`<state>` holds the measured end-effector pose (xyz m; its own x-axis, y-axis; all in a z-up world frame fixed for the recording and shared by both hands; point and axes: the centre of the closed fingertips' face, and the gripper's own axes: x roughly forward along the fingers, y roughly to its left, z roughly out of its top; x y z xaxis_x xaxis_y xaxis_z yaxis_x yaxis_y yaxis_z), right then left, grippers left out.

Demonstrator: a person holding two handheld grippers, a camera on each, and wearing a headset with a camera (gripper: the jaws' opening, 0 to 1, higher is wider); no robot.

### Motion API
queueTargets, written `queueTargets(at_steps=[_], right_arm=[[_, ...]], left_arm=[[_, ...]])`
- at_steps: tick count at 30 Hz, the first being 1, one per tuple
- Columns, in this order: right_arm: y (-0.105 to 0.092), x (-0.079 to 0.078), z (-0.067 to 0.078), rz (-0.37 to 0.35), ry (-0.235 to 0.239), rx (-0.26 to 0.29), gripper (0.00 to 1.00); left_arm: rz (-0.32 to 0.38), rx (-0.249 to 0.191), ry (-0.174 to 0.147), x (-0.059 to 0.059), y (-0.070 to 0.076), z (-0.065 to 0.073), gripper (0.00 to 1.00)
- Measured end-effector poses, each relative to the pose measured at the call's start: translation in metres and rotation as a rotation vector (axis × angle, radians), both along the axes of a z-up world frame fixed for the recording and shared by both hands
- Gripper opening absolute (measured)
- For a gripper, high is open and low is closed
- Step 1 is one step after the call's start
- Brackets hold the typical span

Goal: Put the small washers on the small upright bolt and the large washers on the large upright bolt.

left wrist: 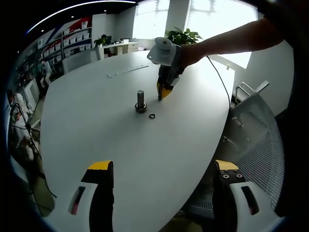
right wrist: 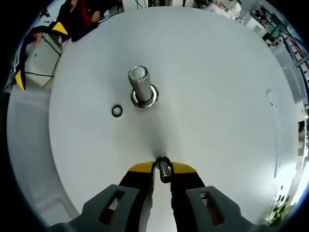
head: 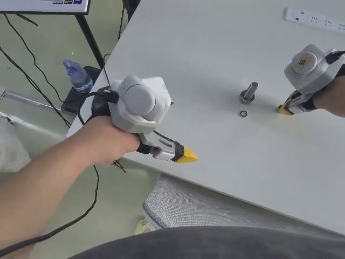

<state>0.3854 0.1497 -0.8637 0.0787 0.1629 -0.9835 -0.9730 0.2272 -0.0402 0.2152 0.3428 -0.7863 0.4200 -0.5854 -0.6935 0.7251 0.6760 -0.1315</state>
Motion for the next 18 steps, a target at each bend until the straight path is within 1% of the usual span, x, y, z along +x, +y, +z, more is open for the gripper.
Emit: queueTargets(at_steps=[4, 8, 13, 16, 17, 18], right_arm=[[-0.0011, 0.0017, -0.0016, 0.002, 0.003, -0.002, 0.13], [-0.0018, 0.0010, -0.0016, 0.004, 0.003, -0.001, 0.13], [-0.0035, 0.0043, -0.0041, 0.017, -0.001, -0.006, 0.14], [-0.0038, 0.0059, -0.0023, 0.037, -0.018, -0.003, 0.18], [-0.0036, 0.0047, -0.0010, 0.035, -0.016, 0.001, 0.20], [-0.0034, 0.0028, -0.0004, 0.027, -0.002, 0.008, 0.21]], left_arm=[[0.000, -0.005, 0.000, -0.0011, -0.0013, -0.0002, 0.84], [-0.002, 0.004, 0.005, -0.0033, -0.0007, -0.0018, 0.83], [0.000, 0.006, 0.004, -0.0042, -0.0003, -0.0012, 0.83], [0.003, 0.005, 0.002, -0.0048, -0.0006, -0.0001, 0.83], [0.001, 0.005, -0.001, -0.0053, -0.0009, 0.0005, 0.83], [0.001, 0.005, -0.001, -0.0057, -0.0009, 0.0005, 0.83]])
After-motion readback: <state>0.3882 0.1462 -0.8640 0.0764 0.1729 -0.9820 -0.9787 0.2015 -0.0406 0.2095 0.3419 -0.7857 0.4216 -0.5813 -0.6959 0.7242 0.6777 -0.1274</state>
